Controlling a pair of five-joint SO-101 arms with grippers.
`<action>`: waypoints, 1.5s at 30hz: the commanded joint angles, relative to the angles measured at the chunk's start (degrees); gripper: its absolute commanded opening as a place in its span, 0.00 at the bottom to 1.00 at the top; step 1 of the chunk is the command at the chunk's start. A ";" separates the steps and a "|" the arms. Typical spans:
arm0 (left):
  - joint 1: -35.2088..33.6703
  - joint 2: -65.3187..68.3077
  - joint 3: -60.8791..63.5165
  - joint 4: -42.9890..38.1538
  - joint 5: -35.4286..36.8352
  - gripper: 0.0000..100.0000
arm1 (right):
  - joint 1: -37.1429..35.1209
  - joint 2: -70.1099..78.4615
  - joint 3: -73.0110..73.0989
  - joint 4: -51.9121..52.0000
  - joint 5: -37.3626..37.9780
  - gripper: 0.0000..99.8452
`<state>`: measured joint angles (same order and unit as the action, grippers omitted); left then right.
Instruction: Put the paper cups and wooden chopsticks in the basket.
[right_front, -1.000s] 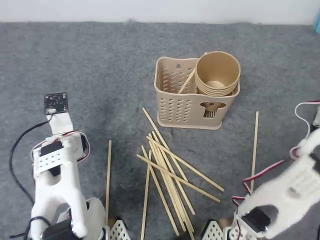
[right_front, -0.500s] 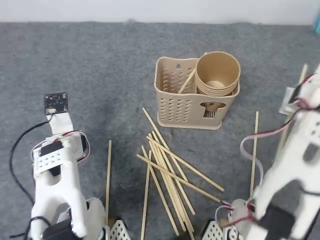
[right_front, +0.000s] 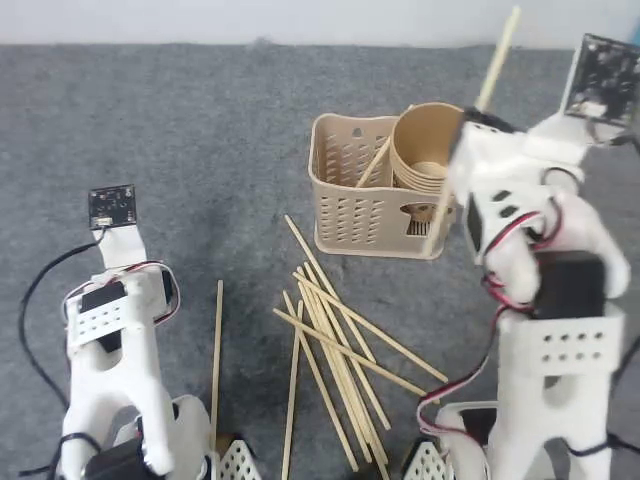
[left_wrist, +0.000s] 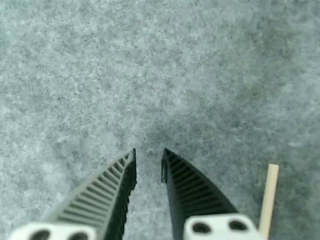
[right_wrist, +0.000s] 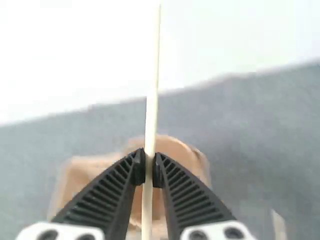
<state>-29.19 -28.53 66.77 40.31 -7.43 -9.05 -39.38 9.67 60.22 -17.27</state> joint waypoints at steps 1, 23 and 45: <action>0.09 -0.18 -1.80 -1.14 -0.35 0.08 | -4.62 -3.56 5.71 -16.75 -3.52 0.01; 0.09 -0.18 -1.80 -1.14 -0.35 0.08 | -5.93 2.95 27.60 -56.66 -3.60 0.01; 0.09 -0.18 -1.89 -1.14 -0.35 0.08 | -9.19 -4.18 36.92 -54.90 4.66 0.14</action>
<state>-29.19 -28.53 66.77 40.31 -7.43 -18.20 -37.54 46.95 1.85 -13.58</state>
